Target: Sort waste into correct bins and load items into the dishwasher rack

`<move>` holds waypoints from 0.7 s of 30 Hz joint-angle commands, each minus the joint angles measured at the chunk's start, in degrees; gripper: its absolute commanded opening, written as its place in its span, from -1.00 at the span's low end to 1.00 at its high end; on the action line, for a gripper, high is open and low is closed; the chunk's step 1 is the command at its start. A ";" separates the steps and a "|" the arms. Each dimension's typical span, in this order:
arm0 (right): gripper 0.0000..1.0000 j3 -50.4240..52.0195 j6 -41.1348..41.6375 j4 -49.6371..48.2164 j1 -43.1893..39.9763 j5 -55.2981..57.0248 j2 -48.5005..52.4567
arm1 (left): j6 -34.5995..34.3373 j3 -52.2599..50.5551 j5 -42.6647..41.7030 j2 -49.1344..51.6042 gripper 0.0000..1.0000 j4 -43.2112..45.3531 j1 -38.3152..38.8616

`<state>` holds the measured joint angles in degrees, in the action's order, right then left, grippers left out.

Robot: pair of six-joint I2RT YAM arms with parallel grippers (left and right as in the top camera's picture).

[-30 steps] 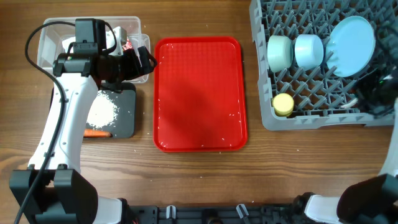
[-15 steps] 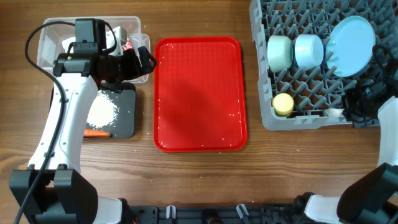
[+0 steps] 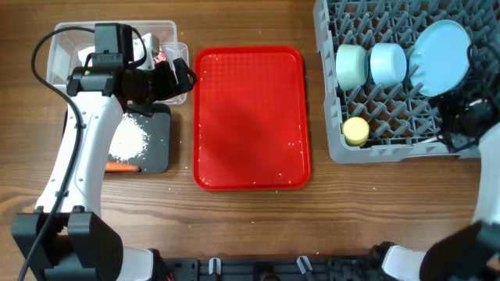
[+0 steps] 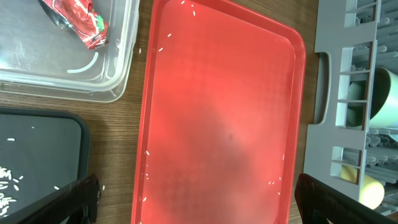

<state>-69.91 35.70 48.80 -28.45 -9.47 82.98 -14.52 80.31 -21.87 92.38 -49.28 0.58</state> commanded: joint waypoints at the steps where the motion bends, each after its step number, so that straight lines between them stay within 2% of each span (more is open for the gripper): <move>1: 0.71 -3.58 -12.04 -0.33 -0.02 -3.85 -8.57 | -0.09 0.17 0.33 0.31 1.00 0.13 -0.07; 4: 0.86 -4.46 -19.61 -1.55 -0.02 -9.62 -13.27 | -0.09 0.17 0.33 0.33 1.00 0.13 -0.07; 8: 0.96 -4.68 -23.71 -2.62 0.00 -12.83 -19.71 | -0.09 0.17 0.33 0.33 1.00 0.13 -0.07; 11: 0.97 -4.68 -26.16 -2.75 0.00 -14.12 -23.67 | -0.09 0.17 0.33 0.31 1.00 0.13 -0.07; 15: 0.98 -4.68 -31.15 -1.75 0.17 -21.27 -28.09 | -0.09 0.17 0.33 0.33 1.00 0.13 -0.07; 21: 1.00 -4.68 -33.62 0.35 5.42 -22.75 -31.82 | -0.09 0.17 0.33 0.31 1.00 0.13 -0.07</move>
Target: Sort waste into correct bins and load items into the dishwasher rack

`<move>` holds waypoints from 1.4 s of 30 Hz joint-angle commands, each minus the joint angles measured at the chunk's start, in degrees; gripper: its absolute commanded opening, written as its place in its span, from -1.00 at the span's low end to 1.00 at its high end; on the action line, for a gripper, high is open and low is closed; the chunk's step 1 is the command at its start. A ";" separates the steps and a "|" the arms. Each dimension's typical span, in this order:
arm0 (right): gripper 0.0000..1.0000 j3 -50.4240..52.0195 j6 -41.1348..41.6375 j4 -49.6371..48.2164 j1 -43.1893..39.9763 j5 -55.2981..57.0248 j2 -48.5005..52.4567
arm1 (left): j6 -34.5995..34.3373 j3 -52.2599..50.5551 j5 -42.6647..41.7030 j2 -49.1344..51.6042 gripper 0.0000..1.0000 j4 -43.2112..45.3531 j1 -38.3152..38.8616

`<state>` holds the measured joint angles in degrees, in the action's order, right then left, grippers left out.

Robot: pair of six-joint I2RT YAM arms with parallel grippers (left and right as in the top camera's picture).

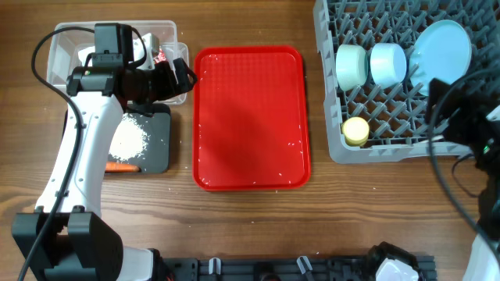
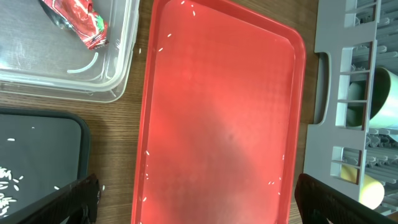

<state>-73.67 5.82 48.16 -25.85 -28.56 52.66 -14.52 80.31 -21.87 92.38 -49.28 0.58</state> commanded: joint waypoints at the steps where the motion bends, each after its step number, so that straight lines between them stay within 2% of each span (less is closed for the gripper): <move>1: 0.99 -0.92 -3.61 2.19 3.56 -3.69 -1.57 | -0.09 0.17 0.33 0.33 1.00 0.13 -0.07; 7: 0.99 -0.90 -2.64 12.39 4.13 -3.63 -0.72 | -0.09 0.17 0.33 0.31 1.00 0.13 -0.07; 16: 1.00 -0.90 -4.59 15.76 4.15 -0.59 3.48 | -0.09 0.17 0.33 0.33 1.00 0.13 -0.07; 19: 1.00 -0.26 -5.14 10.03 4.15 -0.79 4.76 | -0.09 0.17 0.33 0.33 1.00 0.13 -0.07; 24: 1.00 9.20 -10.71 -11.15 9.16 1.55 -0.35 | -0.09 0.17 0.33 0.33 1.00 0.13 -0.07; 27: 0.99 19.34 -10.34 -23.34 14.14 7.50 -6.21 | -0.09 0.17 0.33 0.33 1.00 0.13 -0.07; 31: 1.00 35.58 -9.70 -36.92 16.79 8.46 -15.76 | -0.09 0.17 0.33 0.33 1.00 0.13 -0.07; 37: 0.99 56.17 -5.55 -46.84 18.03 11.65 -30.10 | -0.09 0.17 0.33 0.33 1.00 0.13 -0.07; 42: 0.98 66.71 -5.66 -51.34 20.35 13.79 -41.31 | -0.09 0.17 0.33 0.31 1.00 0.13 -0.07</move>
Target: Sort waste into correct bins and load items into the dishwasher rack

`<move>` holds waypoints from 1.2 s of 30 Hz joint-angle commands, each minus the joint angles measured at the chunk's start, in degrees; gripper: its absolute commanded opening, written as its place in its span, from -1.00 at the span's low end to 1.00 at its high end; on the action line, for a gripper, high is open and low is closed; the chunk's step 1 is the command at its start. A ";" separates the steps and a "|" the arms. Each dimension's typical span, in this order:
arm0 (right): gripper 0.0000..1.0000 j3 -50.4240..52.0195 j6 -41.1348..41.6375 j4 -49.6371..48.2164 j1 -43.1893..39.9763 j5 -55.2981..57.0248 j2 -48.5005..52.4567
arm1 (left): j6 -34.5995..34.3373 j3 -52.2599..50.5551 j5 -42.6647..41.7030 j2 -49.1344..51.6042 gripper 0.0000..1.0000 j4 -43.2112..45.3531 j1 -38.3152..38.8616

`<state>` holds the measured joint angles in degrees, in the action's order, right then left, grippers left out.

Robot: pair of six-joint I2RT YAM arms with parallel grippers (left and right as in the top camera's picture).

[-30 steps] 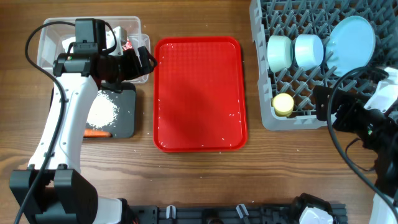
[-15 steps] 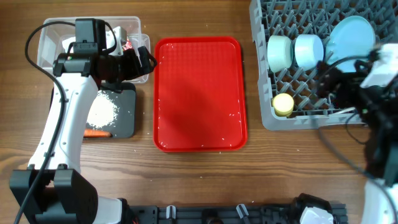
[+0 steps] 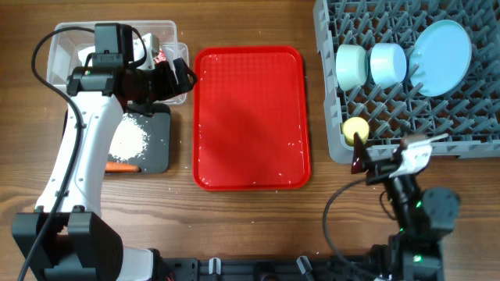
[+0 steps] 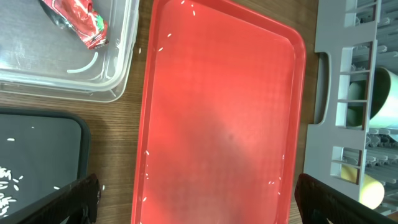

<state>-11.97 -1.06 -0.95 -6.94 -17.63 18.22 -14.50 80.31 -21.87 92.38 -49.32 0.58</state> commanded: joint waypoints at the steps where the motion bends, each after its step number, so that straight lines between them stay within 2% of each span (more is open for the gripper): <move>1: 1.00 6.49 1.05 -2.49 1.70 2.91 -8.87 | -0.11 0.17 0.33 0.33 1.00 0.17 -0.07; 7: 0.99 11.69 1.46 -0.15 1.86 3.08 -18.14 | -0.11 0.17 0.33 0.31 1.00 0.17 -0.07; 32: 1.00 11.67 1.14 -0.31 1.86 3.04 -17.94 | -0.11 0.17 0.33 0.33 1.00 0.17 -0.07; 36: 0.99 11.67 1.14 -0.31 1.86 3.04 -17.94 | -0.07 0.17 2.67 0.20 1.00 -0.04 -0.57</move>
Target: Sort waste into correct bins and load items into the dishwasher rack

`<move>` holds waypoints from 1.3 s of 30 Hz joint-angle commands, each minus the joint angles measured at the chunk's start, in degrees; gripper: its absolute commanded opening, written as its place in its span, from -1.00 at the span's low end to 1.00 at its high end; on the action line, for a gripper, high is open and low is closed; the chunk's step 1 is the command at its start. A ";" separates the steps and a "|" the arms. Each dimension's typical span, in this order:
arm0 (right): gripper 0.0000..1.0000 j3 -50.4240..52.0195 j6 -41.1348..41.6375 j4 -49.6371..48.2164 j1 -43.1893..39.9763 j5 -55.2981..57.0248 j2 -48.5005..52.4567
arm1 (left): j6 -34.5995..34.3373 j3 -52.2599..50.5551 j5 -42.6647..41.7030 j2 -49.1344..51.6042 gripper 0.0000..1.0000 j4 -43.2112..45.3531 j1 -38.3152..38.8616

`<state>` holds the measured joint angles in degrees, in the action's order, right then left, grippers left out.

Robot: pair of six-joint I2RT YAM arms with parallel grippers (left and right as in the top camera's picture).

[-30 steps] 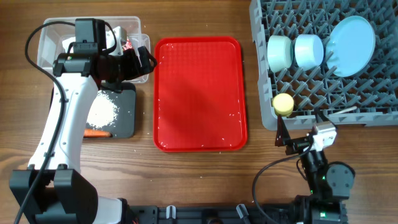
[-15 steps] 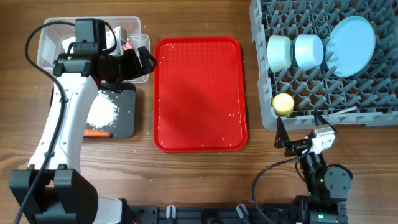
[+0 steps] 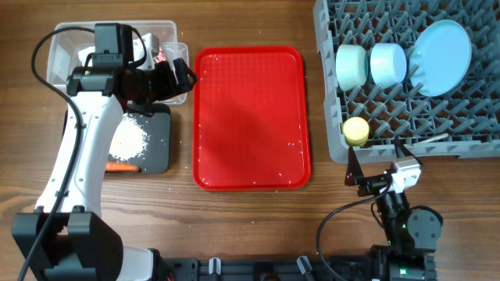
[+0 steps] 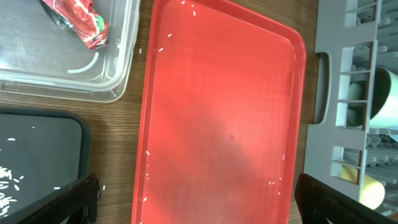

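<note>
The red tray [image 3: 250, 117] lies mid-table, holding only a few rice grains [image 4: 277, 182]. My left gripper [image 3: 181, 74] hangs open over its left edge beside the clear bin [image 3: 62, 39], its fingers [image 4: 78, 196] wide apart with nothing between them. In that bin lies a red wrapper [image 4: 78, 22]. The grey dishwasher rack [image 3: 406, 144] holds two pale cups [image 3: 371, 64], a light blue plate [image 3: 441, 47] and a yellow item [image 3: 356, 130]. My right gripper [image 3: 376, 162] sits low in front of the rack, fingers apart and empty.
A black bin [image 3: 156, 152] below the clear one holds a heap of white rice [image 3: 129, 139], with an orange scrap [image 3: 121, 166] at its near edge. A thin white stick [image 3: 433, 139] lies along the rack's front rim. The right arm is folded at the table's front edge.
The right arm has sunk a little nearer the table's front edge, its gripper farther from the rack. The left arm and all objects are unchanged.
The right arm first stood at the rack's right side near the plate. Then it was drawn back along the right edge, then in front of the rack, and now it is folded at the front edge. The left gripper stayed open and still throughout.
</note>
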<state>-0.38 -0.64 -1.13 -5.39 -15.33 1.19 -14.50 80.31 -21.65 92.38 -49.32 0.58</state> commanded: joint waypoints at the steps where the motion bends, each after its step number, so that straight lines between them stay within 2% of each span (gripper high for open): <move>1: 0.99 0.09 0.72 -0.13 0.31 0.74 -0.92 | -0.09 0.17 2.95 0.13 1.00 -0.17 -0.76; 4: 0.99 0.09 0.74 -0.13 0.31 0.74 -0.92 | 1.92 0.17 5.35 -1.68 1.00 0.74 -0.81; 11: 0.99 0.09 0.72 -0.13 0.31 0.74 -0.92 | 15.69 0.13 6.62 -12.94 1.00 7.78 -0.83; 15: 1.00 0.09 0.74 -0.13 0.31 0.74 -0.92 | 16.02 -3.30 9.16 -20.79 1.00 12.13 -0.87; 19: 1.00 0.09 0.74 -0.13 0.31 0.74 -0.92 | 15.85 -14.27 9.73 -30.88 1.00 21.62 -1.33; 26: 0.99 0.09 0.72 -0.13 0.31 0.74 -0.92 | 14.14 -40.85 8.44 -49.29 1.00 40.65 -4.20; 32: 0.99 0.09 0.72 -0.13 0.31 0.74 -0.92 | 13.84 -60.35 8.46 -65.16 1.00 49.64 -5.35; 39: 0.99 0.09 0.72 -0.13 0.31 0.74 -0.92 | 13.84 -74.36 8.72 -78.40 1.00 54.88 -5.38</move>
<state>-0.38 -0.47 -1.13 -5.39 -15.14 0.99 -0.32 11.05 -13.32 19.51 4.45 -4.32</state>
